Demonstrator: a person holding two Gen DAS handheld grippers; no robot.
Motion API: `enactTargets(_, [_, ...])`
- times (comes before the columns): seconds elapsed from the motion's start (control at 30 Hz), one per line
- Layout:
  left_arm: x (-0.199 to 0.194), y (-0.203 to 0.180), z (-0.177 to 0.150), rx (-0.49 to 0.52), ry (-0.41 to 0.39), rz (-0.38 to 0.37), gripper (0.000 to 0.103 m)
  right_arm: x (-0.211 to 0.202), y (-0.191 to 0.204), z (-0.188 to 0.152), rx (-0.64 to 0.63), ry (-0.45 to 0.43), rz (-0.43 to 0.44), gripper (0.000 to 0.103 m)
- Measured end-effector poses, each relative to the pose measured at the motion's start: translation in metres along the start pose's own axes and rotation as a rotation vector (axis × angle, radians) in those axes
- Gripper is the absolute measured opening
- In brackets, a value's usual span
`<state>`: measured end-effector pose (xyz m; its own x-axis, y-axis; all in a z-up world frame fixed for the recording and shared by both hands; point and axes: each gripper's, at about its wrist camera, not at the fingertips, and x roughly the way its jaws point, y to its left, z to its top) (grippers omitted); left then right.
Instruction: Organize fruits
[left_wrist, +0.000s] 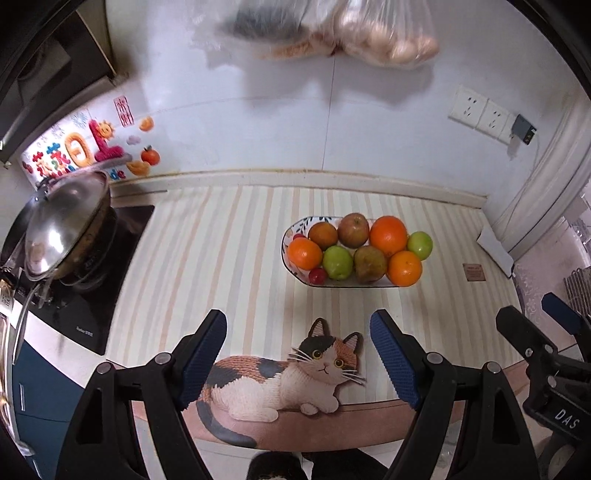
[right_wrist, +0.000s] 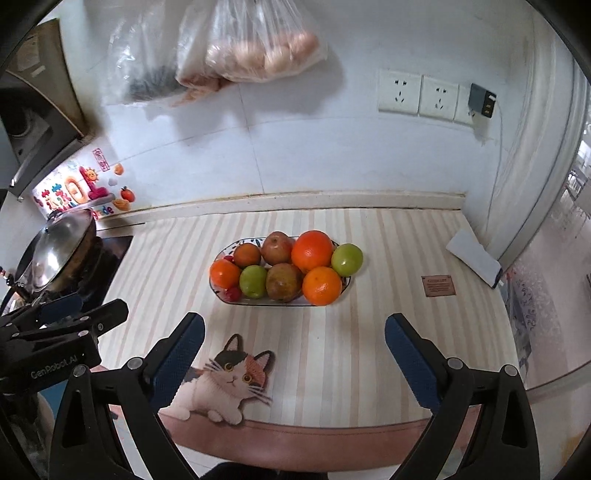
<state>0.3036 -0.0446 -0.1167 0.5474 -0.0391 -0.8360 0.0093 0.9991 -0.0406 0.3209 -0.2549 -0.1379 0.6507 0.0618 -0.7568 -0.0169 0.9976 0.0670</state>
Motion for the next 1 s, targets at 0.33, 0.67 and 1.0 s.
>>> enactTargets(0.33, [-0.075, 0.013, -0.033, 0.053, -0.111, -0.035, 0.079, -0.091, 0.019, -0.035, 0.041, -0.099, -0.036, 0.1])
enactTargets(0.67, [-0.137, 0.028, -0.068, 0.089, -0.177, -0.071, 0.079, -0.181, 0.044, -0.076, 0.072, -0.191, -0.068, 0.1])
enactTargets(1.0, [-0.168, 0.032, -0.09, 0.07, -0.2, -0.047, 0.079, -0.225, 0.05, -0.1, 0.071, -0.228, -0.029, 0.101])
